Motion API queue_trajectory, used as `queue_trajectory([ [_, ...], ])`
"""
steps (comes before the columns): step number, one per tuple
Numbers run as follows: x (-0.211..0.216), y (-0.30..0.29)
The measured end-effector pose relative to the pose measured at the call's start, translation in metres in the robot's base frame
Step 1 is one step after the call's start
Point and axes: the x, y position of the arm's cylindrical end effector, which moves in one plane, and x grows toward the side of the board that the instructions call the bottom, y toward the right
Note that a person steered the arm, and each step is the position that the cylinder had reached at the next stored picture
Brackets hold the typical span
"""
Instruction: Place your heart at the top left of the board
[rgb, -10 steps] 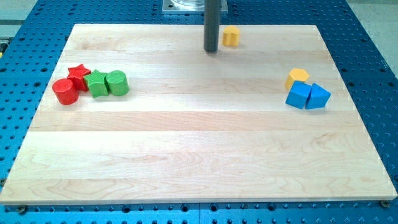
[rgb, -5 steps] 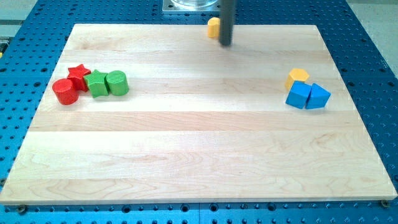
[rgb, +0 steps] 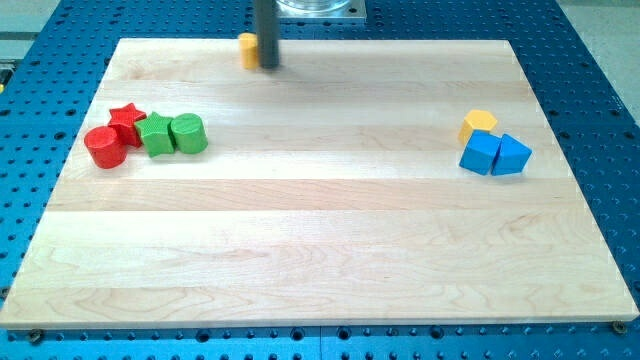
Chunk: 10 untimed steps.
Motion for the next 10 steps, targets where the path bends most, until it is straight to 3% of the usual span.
queue_trajectory([
  [4,-0.018,-0.018],
  [5,-0.032,0.012],
  [7,-0.040,-0.074],
  [10,0.031,-0.104],
])
